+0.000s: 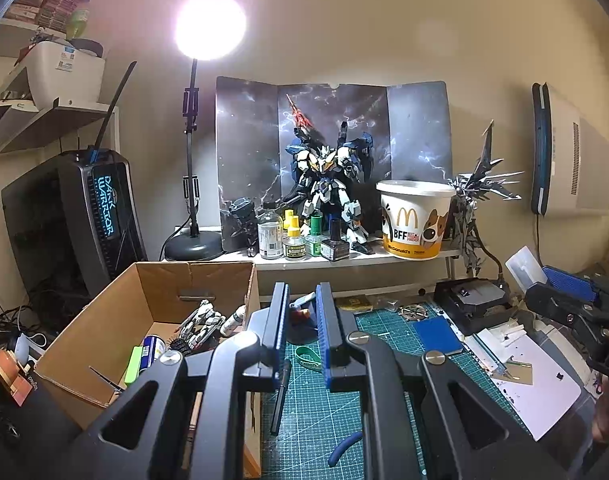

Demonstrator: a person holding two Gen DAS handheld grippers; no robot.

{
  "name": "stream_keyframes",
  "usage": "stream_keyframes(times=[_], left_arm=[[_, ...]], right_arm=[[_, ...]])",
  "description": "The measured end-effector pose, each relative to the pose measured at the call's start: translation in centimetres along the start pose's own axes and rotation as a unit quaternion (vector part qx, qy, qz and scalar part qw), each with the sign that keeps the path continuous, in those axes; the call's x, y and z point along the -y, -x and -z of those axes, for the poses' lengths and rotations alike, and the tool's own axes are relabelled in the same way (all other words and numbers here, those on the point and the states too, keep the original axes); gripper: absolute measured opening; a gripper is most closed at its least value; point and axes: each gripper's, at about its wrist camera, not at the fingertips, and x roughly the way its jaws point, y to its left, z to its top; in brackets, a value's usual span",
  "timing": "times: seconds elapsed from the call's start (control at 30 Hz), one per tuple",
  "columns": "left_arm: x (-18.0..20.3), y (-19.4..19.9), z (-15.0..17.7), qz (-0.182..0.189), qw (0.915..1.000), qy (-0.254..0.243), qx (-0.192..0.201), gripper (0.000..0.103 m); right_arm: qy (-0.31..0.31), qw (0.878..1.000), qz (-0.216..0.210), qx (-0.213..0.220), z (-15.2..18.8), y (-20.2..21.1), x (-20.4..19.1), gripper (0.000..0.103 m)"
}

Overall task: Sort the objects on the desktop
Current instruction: 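Lift both held objects off the mat and carry them toward the cardboard box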

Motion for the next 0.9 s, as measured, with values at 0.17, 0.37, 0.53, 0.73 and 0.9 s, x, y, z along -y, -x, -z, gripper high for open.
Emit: stream_keyframes(times=[0.17,0.37,0.53,0.73,0.9], left_arm=[[-0.5,0.0,0.0,-0.009,1.0000,0.002,-0.002,0.013],[-1.2,0.2,0.1,-0.022,0.9997,0.005,-0.003,0.013],[-2.1,0.4,0.1,-0.035,0.9993,0.009,-0.004,0.013],[-3.2,0.7,0.3,-0.055,0.9983,0.015,-0.006,0.013],[-4.2,1.1,0.5,-0.073,0.9971,0.022,-0.009,0.013]], right_arm=[[0.003,1.000,-0.007,-0.002,-0.1,-0.5,-0.4,0.040],[0.008,1.000,-0.020,-0.004,-0.1,-1.1,-1.2,0.040],[0.014,0.999,-0.033,-0.006,-0.3,-1.7,-1.9,0.040],[0.021,0.998,-0.052,-0.009,-0.5,-2.7,-2.9,0.040],[0.028,0.997,-0.069,-0.011,-0.6,-3.5,-3.8,0.040]])
